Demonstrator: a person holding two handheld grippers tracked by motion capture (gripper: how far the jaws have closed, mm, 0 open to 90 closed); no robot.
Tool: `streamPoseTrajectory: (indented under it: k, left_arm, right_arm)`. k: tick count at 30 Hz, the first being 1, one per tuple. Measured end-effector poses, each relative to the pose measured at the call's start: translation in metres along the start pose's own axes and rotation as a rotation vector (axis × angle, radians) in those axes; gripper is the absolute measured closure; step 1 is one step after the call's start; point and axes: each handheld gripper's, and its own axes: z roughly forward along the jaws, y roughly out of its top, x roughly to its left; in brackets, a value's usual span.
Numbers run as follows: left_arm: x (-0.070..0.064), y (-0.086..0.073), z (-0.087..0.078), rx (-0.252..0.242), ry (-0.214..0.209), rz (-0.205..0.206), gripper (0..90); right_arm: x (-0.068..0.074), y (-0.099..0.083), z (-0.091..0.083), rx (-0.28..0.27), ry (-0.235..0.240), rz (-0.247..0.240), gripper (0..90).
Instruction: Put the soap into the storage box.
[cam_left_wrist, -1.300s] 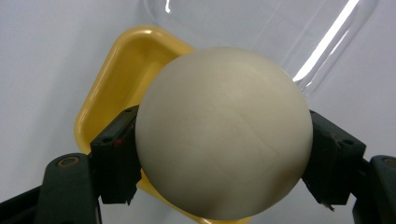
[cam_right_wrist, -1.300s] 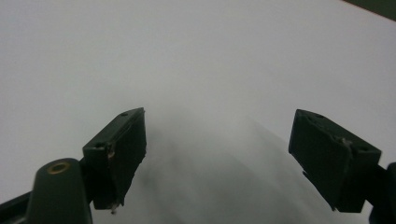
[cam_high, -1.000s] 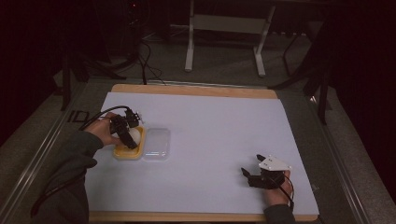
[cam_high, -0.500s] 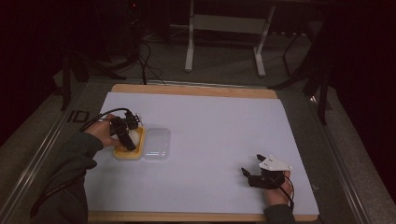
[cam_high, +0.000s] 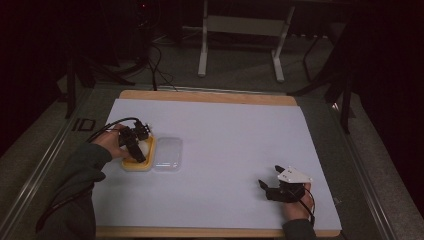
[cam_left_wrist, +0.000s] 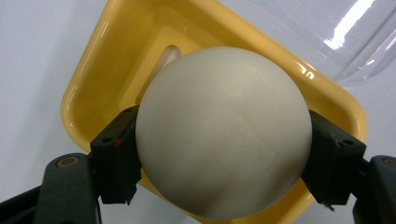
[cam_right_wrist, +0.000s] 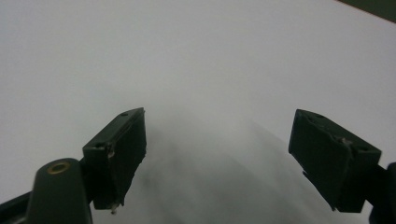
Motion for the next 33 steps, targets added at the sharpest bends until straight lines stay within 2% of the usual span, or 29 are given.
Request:
streamPoseTrajectory:
  k: [12, 18, 23, 25, 27, 30, 33]
  left_arm:
    - [0.002, -0.001, 0.008, 0.009, 0.003, -0.005, 24.6]
    - [0.004, -0.003, 0.009, -0.001, -0.002, -0.025, 24.5]
    - [0.007, -0.005, 0.011, -0.008, -0.022, -0.044, 24.3]
    - [0.005, -0.005, 0.012, -0.009, -0.015, -0.038, 23.8]
    - [0.004, -0.005, 0.013, -0.008, -0.014, -0.032, 20.6]
    - [0.005, -0.005, 0.017, -0.017, -0.043, -0.043, 16.7]
    - [0.004, -0.006, 0.017, -0.020, -0.042, -0.040, 14.6]
  right_arm:
    - [0.000, 0.000, 0.000, -0.002, -0.001, 0.003, 18.8]
    - [0.000, 0.000, 0.000, -0.003, -0.001, 0.003, 18.8]
    - [0.000, 0.000, 0.000, -0.003, -0.001, 0.002, 18.8]
    - [0.000, 0.000, 0.000, -0.002, -0.002, 0.001, 18.8]
    - [0.000, 0.000, 0.000, -0.002, -0.002, 0.000, 18.8]
    - [0.000, 0.000, 0.000, -0.002, -0.002, 0.001, 18.8]
    - [0.000, 0.000, 0.000, -0.001, -0.001, 0.001, 18.8]
